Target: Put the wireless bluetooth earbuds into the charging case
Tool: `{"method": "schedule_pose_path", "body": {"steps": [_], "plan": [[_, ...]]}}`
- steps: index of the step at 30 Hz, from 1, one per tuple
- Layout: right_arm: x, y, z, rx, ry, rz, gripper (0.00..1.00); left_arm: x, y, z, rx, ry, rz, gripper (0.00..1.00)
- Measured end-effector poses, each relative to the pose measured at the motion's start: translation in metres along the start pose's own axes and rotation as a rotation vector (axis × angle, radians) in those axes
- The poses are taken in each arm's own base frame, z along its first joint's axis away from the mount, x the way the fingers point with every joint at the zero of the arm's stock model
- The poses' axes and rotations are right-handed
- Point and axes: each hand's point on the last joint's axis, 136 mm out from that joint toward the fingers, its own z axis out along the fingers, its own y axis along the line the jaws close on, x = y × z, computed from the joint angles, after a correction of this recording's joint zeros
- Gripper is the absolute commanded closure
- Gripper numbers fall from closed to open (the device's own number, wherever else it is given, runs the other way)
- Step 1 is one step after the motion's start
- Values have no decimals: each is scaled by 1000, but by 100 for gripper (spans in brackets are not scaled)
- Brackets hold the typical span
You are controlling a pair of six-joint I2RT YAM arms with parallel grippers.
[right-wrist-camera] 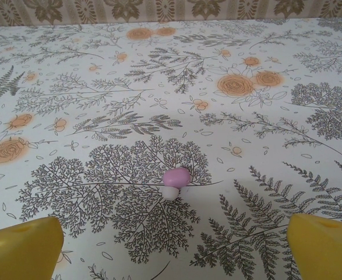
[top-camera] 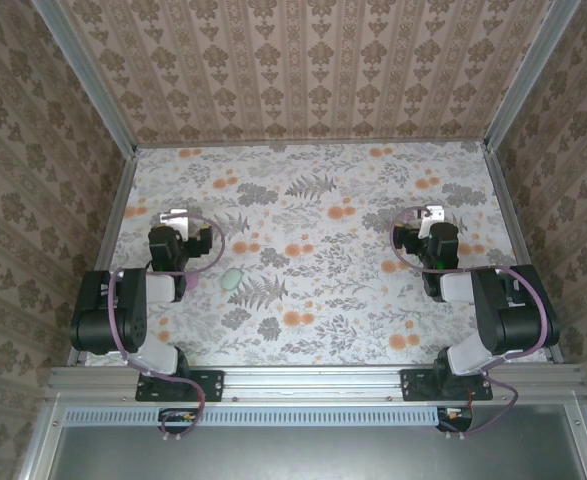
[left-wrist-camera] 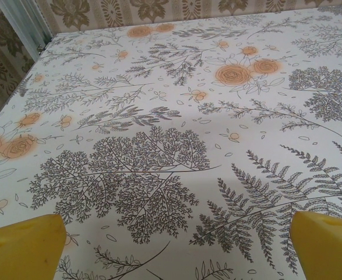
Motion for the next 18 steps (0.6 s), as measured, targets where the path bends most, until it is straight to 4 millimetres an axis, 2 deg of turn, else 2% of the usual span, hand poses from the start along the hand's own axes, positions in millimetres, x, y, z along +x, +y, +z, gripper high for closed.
{"method": "schedule_pose_path", "body": {"steps": [3,6,10,13,16,18], "plan": [[-4,2,0,-3,25,-3,0,0,-1,-2,4,13,2,0],[-28,3,-5,-5,47,5,0,-11,3,-13,-7,6,-11,0],[-88,15,-21,-62,13,52,3,-49,15,-35,-29,-26,-86,0],[-115,35,-36,-160,1,78,6,-84,18,-51,-14,-50,-144,2],[-115,68,-47,-281,46,76,8,-104,7,-65,59,-40,-186,10],[-105,92,-53,-355,102,57,9,-103,-5,-69,127,6,-215,19]]}}
